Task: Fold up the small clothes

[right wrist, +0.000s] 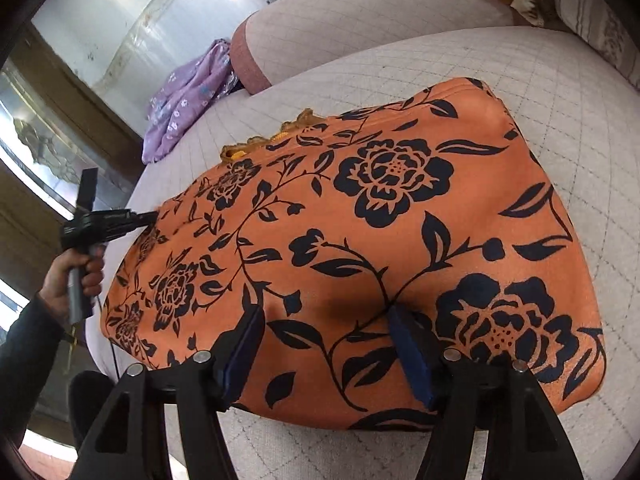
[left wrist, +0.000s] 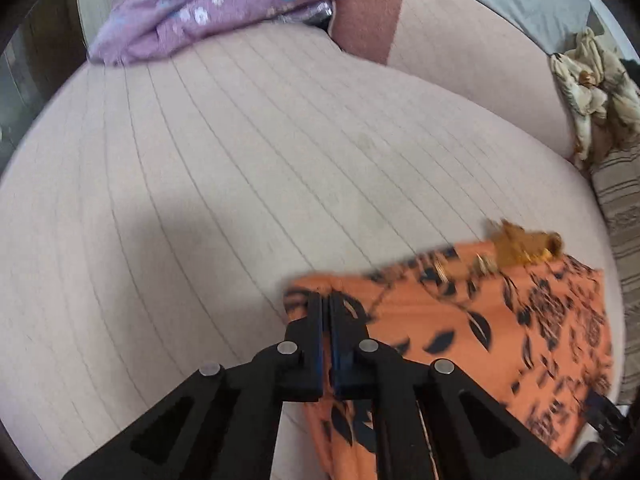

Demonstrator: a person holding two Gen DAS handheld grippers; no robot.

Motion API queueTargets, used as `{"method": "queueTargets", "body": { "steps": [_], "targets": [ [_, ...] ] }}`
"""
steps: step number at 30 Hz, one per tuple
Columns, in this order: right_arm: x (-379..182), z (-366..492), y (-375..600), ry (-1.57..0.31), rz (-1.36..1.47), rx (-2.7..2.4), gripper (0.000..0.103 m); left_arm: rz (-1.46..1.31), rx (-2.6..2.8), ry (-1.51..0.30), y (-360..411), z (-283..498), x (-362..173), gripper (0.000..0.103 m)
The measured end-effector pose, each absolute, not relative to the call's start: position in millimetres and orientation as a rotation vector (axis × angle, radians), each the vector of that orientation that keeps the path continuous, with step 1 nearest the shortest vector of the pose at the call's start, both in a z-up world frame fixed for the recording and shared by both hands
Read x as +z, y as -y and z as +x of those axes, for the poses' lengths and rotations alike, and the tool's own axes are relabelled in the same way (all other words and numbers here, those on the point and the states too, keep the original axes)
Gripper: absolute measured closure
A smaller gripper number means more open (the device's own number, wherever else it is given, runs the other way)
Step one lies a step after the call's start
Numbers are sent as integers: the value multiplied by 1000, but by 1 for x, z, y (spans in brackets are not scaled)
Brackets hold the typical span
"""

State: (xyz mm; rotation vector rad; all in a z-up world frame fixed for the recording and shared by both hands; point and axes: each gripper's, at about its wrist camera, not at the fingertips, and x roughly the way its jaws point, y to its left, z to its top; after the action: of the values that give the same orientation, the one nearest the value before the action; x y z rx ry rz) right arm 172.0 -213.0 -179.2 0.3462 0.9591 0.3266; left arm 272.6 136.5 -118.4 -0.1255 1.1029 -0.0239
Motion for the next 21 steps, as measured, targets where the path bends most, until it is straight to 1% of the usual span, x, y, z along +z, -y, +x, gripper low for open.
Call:
{"method": "queueTargets", "body": {
  "steps": [2,3,5,8,10,11,12,13,14,15,16,18,19,20,21],
  "targets": [
    [-179,170,215,-957,353,331,35,-84,20,-1062,-134,273,-114,98],
    [-181,171,214,-957,351,331,35,-84,33,-1051,-135,271,-113,95],
    [-179,171,216,-959,344,331,34,-134,22,-1085,-140,266,-112,83],
    [-170,172,217,-977,346,336,34,-99,28,-988,-139,236,-88,82],
    [-155,176,226,-931,405,355,34,-81,-14,-936,-130,208,-69,78],
    [-149,181,230,-915,422,359,34,-83,-35,-919,-125,198,-63,69],
    [-140,188,237,-894,452,371,34,-78,-58,-909,-118,182,-57,57],
    [-133,199,244,-881,485,388,33,-74,-72,-902,-111,170,-55,50],
    [-132,214,250,-887,524,407,33,-73,-90,-888,-102,157,-55,41],
    [-133,226,256,-892,563,424,33,-69,-109,-883,-95,148,-56,39],
    [-140,244,268,-901,626,434,30,-62,-131,-891,-90,140,-58,39],
    [-166,273,294,-964,686,337,30,-64,-152,-927,-74,124,-73,39],
    [-181,279,312,-996,734,241,41,-61,-159,-945,-67,116,-81,39],
    [-193,278,334,-966,861,212,44,-53,-161,-963,-63,107,-89,39],
    [-195,271,347,-927,954,206,44,-50,-162,-971,-58,103,-93,39]
  ]
}}
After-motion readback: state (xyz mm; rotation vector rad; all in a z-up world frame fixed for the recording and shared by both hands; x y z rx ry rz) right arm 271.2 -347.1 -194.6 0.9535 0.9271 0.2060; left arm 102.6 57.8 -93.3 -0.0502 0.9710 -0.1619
